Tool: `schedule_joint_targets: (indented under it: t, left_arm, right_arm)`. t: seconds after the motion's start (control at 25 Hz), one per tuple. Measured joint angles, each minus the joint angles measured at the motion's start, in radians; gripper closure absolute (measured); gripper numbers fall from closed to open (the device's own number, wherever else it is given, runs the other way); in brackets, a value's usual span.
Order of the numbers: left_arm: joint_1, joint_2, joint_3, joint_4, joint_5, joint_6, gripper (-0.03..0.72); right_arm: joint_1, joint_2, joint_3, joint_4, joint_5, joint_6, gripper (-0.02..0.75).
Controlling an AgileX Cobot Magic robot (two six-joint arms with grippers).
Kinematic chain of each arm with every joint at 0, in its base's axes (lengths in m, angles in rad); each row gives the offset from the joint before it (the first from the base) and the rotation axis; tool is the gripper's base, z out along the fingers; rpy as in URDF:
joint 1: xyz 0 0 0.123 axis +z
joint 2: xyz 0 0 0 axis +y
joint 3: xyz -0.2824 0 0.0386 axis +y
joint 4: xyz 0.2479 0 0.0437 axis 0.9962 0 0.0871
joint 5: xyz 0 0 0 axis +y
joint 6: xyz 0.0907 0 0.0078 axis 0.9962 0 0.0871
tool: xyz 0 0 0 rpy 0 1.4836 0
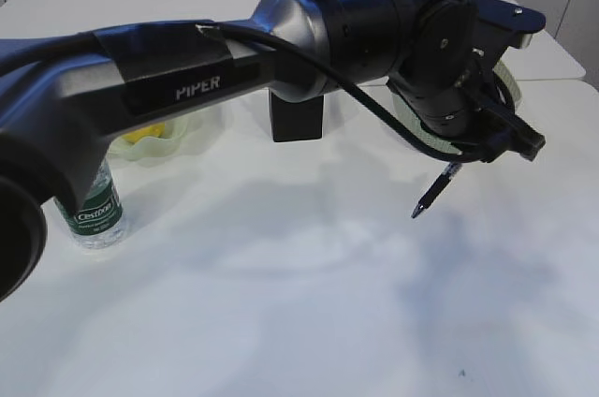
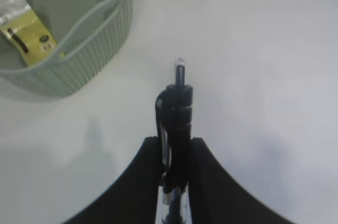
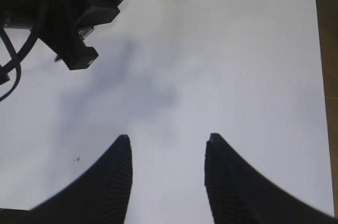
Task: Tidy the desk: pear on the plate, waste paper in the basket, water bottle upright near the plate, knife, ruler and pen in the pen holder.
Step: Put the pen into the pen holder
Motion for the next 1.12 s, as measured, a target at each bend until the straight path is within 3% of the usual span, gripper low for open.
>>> schedule_joint_targets:
  t: [0.24,0.6,1.12]
  left_arm:
    - [0.0,0.0,0.0,0.016,-0.156,0.0,0.6]
    - [0.016,0.0,0.0,0.046,-0.211,0.0,0.6]
    - [0.165,0.0,0.0,-0.058,-0.227,0.0,0.6]
  right_arm:
    - [0.0,0.0,0.0,-0.004,-0.002,0.0,0.37]
    - [0.0,0.0,0.0,-0.011,-0.01,-0.001,0.37]
    - [0.0,0.0,0.0,-0.011,-0.022,-0.002,0.37]
